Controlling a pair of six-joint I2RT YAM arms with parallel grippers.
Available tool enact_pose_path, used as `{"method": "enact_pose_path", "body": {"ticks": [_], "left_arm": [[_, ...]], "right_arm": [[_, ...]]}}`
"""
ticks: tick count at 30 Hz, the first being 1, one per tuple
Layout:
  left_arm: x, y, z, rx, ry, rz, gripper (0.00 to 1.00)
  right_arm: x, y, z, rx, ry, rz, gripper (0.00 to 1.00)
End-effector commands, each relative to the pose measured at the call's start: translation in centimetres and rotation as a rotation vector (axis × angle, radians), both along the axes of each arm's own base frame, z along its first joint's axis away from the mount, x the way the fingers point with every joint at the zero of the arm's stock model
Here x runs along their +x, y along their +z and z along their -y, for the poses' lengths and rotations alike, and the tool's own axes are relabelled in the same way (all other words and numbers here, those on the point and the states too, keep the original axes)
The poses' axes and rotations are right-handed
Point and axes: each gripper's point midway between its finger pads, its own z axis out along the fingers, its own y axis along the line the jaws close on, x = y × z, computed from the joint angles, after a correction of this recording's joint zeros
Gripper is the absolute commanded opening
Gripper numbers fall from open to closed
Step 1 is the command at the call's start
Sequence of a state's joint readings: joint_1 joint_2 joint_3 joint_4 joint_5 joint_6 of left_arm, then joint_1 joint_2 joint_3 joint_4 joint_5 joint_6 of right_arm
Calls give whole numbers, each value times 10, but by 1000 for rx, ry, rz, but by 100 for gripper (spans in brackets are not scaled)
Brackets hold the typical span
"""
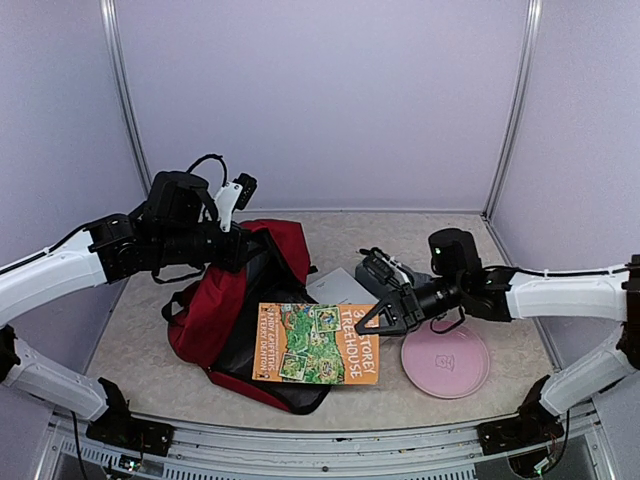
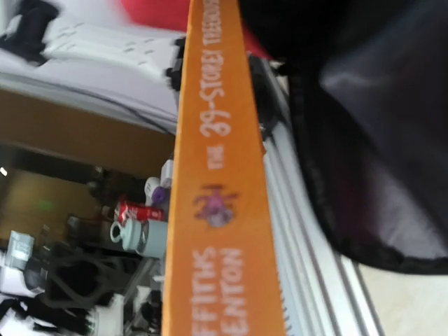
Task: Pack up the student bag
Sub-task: Place the book in the largest pocket of the bag.
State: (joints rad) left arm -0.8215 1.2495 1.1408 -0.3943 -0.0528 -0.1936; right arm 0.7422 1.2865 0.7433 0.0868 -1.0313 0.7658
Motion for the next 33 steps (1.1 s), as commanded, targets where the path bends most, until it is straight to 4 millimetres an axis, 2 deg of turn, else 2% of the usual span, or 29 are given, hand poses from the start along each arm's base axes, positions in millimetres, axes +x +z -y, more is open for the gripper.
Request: {"method": "enact_pose_path", "body": {"ticks": [1, 2, 5, 8, 14, 17, 18, 19, 22, 25, 29, 31, 33], "left_arm": [[-2, 39, 12, -79, -14, 75, 0], [-5, 41, 13, -82, -18, 76, 0], [-12, 50, 18, -97, -26, 89, 0], [-24, 63, 24, -127, -51, 110, 0], [-41, 73, 24, -166, -70, 103, 0], [-43, 77, 18, -199, -52, 98, 0], [-42, 78, 16, -208, -45, 98, 0], [-40, 77, 14, -213, -32, 93, 0], [-30, 71, 5, -219, 22, 76, 0], [-11, 58, -13, -206, 107, 54, 0], [5, 49, -38, -188, 201, 53, 0], [8, 45, -43, -171, 212, 54, 0], [9, 42, -46, -152, 215, 55, 0]], "right_arm": [[38, 27, -41, 143, -55, 11, 0], [53, 23, -51, 128, -88, -11, 0], [85, -10, -71, 20, -170, -92, 0], [112, -41, -80, -66, -258, -147, 0], [162, -52, -100, -77, -468, -147, 0], [175, -52, -120, -45, -526, -161, 0], [176, -53, -126, -46, -540, -160, 1], [178, -54, -131, -50, -558, -151, 6], [173, -51, -146, -82, -544, -92, 35], [162, -37, -146, -133, -496, 21, 56], [136, -8, -118, -181, -418, 218, 84], [122, 7, -97, -223, -381, 306, 88], [116, 10, -68, -311, -389, 349, 92]]}}
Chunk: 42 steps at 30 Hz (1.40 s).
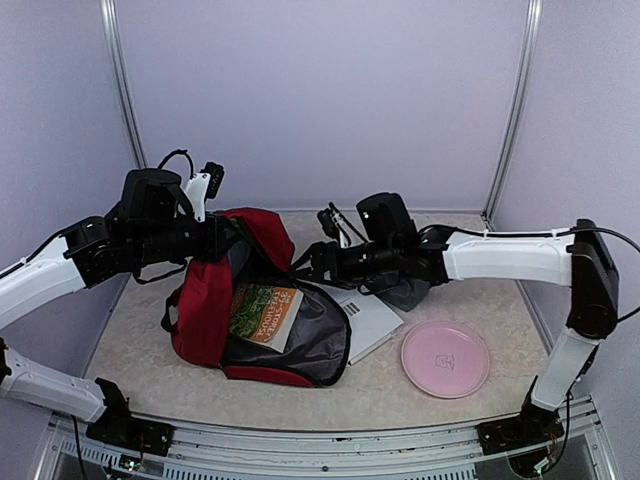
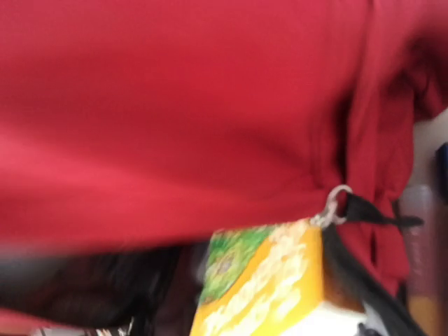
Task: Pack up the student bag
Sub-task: Place the book in the largest pocket of the bag, then pick up the book from the center of the board.
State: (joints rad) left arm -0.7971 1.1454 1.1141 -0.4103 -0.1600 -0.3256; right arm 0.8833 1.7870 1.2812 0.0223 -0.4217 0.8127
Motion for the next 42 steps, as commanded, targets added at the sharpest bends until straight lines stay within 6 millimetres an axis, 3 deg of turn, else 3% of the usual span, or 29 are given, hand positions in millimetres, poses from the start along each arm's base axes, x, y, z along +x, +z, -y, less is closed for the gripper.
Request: {"method": "enact_pose_path", "body": {"ticks": [1, 5, 7, 9, 11, 14, 19, 25, 28, 37, 40, 42], "left_arm": [[6, 17, -10, -36, 42, 54, 0], [6, 10, -18, 0, 64, 49, 0], [6, 10, -23, 7, 77, 52, 0], [5, 7, -24, 12, 78, 47, 0], [5, 3, -24, 20, 71, 41, 0], [5, -7, -22, 30, 59, 24, 0], [5, -15, -19, 41, 45, 6, 0], [5, -34, -18, 44, 36, -20, 0], [5, -44, -14, 46, 21, -39, 0], [7, -60, -4, 18, -30, -52, 0], [5, -64, 0, 8, -52, -63, 0], [4, -65, 1, 1, -57, -64, 0]], "right_arm": [[-15, 27, 69, -203, -3, 165, 93], [-5, -22, 161, -307, -214, -46, 92], [-6, -50, 197, -279, -294, -149, 88], [-7, -70, 217, -242, -351, -206, 86], [-8, -85, 225, -228, -370, -235, 86], [-2, -100, 221, -230, -305, -213, 88], [18, -108, 205, -287, -151, -133, 91], [36, -126, 187, -316, -49, -147, 88], [45, -122, 180, -314, -14, -109, 87], [30, -148, 144, -297, 138, -148, 84], [22, -131, 128, -216, 191, -133, 67], [26, -122, 126, -189, 171, -116, 36]]}}
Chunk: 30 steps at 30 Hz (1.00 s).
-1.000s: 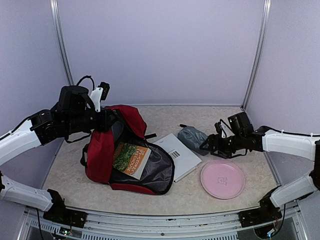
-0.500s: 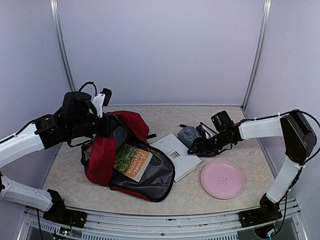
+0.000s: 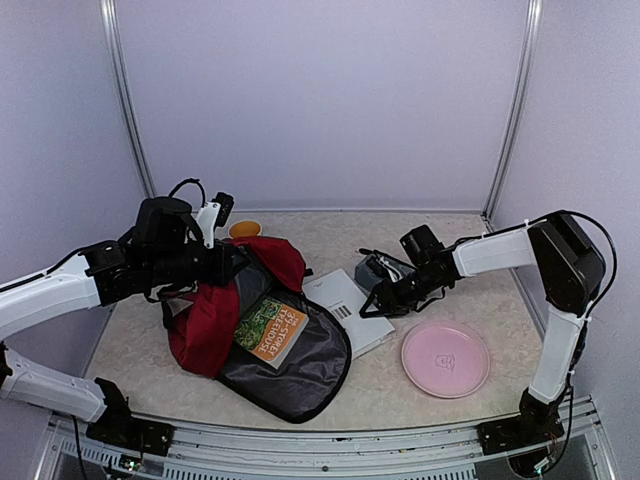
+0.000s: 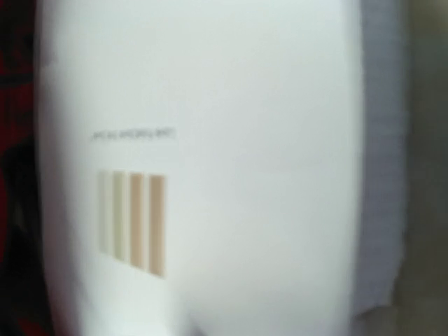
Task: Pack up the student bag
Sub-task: Pick up the book from the center of the board.
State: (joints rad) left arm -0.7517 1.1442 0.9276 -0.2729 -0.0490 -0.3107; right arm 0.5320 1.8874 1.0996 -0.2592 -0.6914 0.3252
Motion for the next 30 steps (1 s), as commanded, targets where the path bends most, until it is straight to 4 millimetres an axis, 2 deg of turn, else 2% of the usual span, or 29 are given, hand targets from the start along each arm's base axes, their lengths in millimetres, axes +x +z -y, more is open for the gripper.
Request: {"method": "enact_pose_path", "body": {"ticks": [1, 6, 8, 13, 17, 19, 22, 24, 26, 30], "left_arm": [[4, -7, -1, -8, 1, -1, 0], [-1, -7, 3, -28, -34, 2, 0], [-2, -6, 2, -23, -35, 6, 0], [-5, 7, -2, -11, -46, 41, 0], [-11, 18, -3, 6, -79, 61, 8], [-14, 21, -1, 9, -106, 63, 13], [-24, 21, 6, 17, -174, 63, 30], [-34, 25, 15, 26, -241, 75, 45], [-52, 35, 28, 29, -348, 103, 63], [-111, 64, 58, -4, -615, 217, 94]], "right_arm": [[-2, 23, -16, 93, 26, 24, 27], [-10, 29, -21, 171, 35, -23, 9], [-14, 38, -26, 228, 38, -56, 0], [-17, 64, -25, 261, 48, -17, 0], [-10, 80, -8, 149, 15, 98, 0], [-4, 81, 5, 66, -22, 150, 0], [-4, 80, 22, -40, -54, 183, 0], [-2, 86, 31, -93, -70, 220, 0], [0, 98, 39, -137, -78, 258, 0], [1, 131, 47, -171, -75, 353, 0]]}}
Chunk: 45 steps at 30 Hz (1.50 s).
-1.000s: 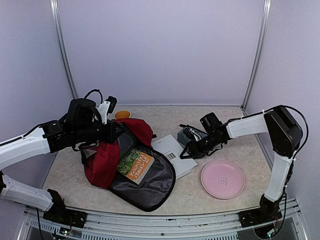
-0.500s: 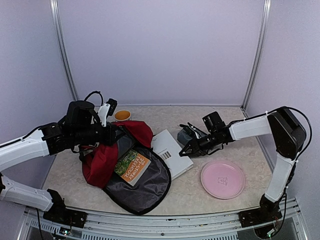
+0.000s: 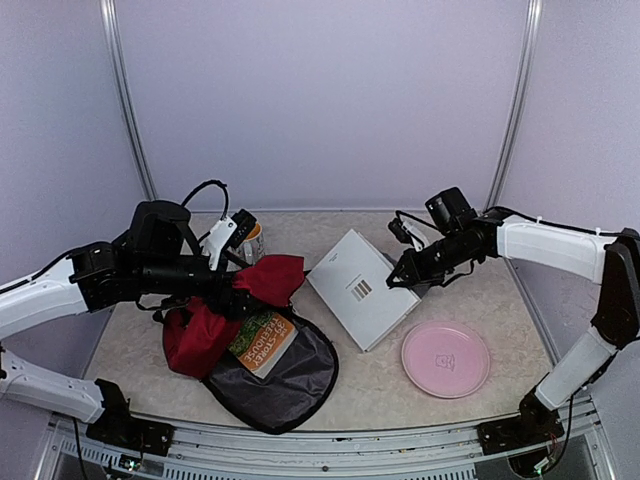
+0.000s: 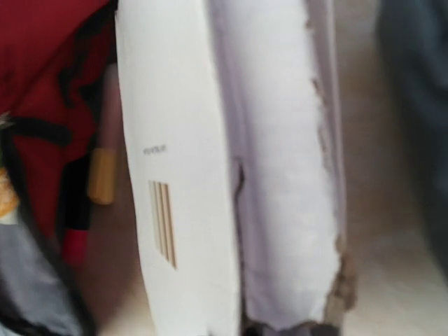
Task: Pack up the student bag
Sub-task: Pick up the book from the center of the board, then place the largest pocket of the bag in the student bag.
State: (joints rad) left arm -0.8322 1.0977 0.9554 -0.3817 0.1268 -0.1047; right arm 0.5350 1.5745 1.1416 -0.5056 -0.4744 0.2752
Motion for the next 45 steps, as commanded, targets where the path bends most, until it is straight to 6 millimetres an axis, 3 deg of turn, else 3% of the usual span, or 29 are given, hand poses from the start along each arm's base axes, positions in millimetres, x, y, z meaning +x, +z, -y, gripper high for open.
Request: {"method": "enact_pose_path", "body": {"ticks": [1, 3, 5, 11, 14, 17, 20, 23, 26, 29, 31, 32, 34, 37, 39, 41, 45], "left_arm": [[-69, 65, 32, -127, -351, 157, 98], [-88, 79, 37, -174, -454, 174, 99], [-93, 92, 39, -210, -488, 194, 99], [-67, 120, 32, -315, -490, 183, 99], [-31, 98, 37, -225, -347, 156, 97], [4, 58, 36, -69, -176, 96, 90], [2, 31, 47, 77, -165, 90, 89], [-6, 27, 56, 122, -183, 114, 90], [-15, 43, 63, 1, -256, 146, 96], [-18, 59, 63, -101, -281, 232, 99], [-15, 59, 65, -94, -266, 255, 99], [-13, 52, 67, -57, -262, 239, 99], [-15, 20, 78, 73, -281, 166, 99], [-45, -34, 86, 317, -366, 107, 99], [-69, -59, 87, 455, -420, 141, 99], [-86, -75, 84, 587, -453, 212, 99], [-90, -80, 71, 735, -455, 306, 99]], "right_arm": [[3, 46, 15, -81, -1, 151, 0], [4, 60, 20, -104, -9, 196, 0], [5, 76, 25, -122, -13, 243, 0], [5, 128, 32, -119, -3, 382, 0], [5, 139, 33, -113, -7, 405, 0], [2, 149, 30, -87, 5, 418, 0], [-2, 165, 24, -39, 33, 449, 0], [-14, 187, 13, 38, 120, 492, 0], [-39, 208, -3, 103, 254, 578, 0], [-56, 209, -8, 106, 334, 667, 0], [-52, 208, -4, 83, 302, 694, 0], [-50, 205, -3, 75, 294, 689, 0], [-50, 199, -4, 75, 291, 660, 0], [-48, 190, -7, 75, 292, 626, 0], [-47, 186, -7, 68, 287, 621, 0], [-48, 185, -7, 74, 289, 615, 0], [-50, 185, -7, 86, 289, 613, 0]]}}
